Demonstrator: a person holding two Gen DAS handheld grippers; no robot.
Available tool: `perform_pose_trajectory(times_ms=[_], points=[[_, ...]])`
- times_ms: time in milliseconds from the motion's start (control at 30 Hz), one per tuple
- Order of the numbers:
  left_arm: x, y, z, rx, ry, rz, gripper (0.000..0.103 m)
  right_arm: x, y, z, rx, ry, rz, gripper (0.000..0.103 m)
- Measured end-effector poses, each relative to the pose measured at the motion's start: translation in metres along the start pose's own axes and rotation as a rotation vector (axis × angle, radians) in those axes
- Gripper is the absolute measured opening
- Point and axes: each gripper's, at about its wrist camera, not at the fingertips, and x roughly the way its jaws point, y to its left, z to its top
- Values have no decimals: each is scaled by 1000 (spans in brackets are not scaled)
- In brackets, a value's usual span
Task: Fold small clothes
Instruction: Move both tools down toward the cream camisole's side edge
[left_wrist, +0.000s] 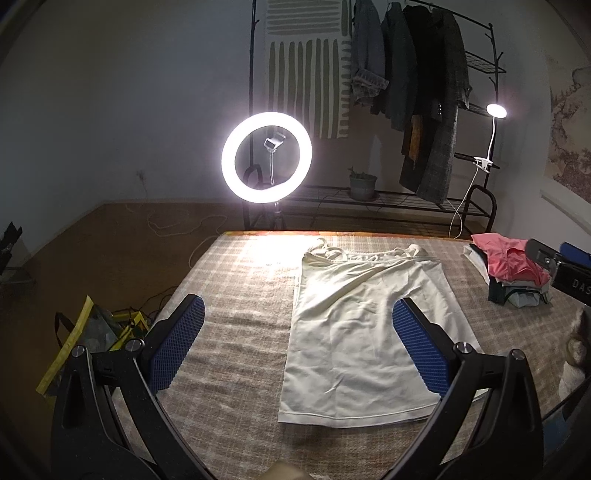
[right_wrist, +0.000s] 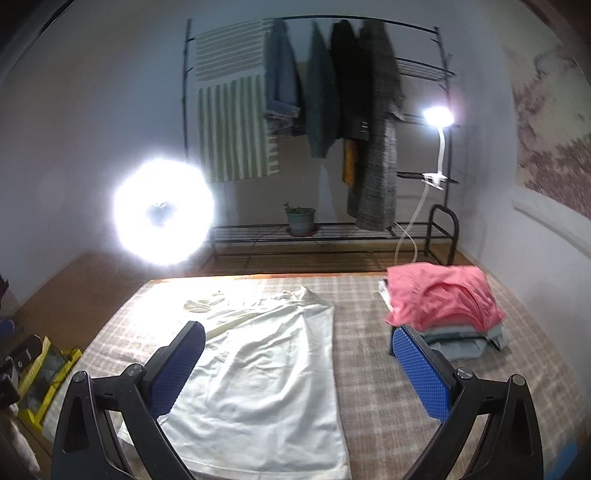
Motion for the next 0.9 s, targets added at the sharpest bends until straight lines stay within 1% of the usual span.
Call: perform_pose_trajectory(times_ms=[67,133,200,300,400,467,500,600,633,667,733,900], points=[[6,5,-3,-15,15,-21,103,12,12,3,-39,3,19,103],[15,12,-7,-33,36,-49,103,25,22,6,-62,10,72,103],[21,16,-11,-40,50,-62,103,42,32,9,-84,40,134,103],[31,19,-17,-44,85,-66,101,70,45,15,-121,89,170,101],[45,25,-26,-62,144,-70,99,107,58,21,-153,161,206,97],[57,29,-33,-69,189,-67,92,134,66,25,-147,217,243,94],[64,30,-38,-69,213,-65,91,147,70,26,-141,242,259,90],[85,33,-53,-95,301,-73,88,182,84,27,-144,305,294,86],[92,35,-58,-109,334,-78,85,196,91,28,-154,328,309,85],[100,36,-64,-123,368,-84,79,207,96,28,-166,341,316,84],[109,36,-71,-136,414,-90,74,227,107,28,-191,367,334,81],[129,37,-85,-151,487,-78,74,272,136,31,-189,447,410,72]])
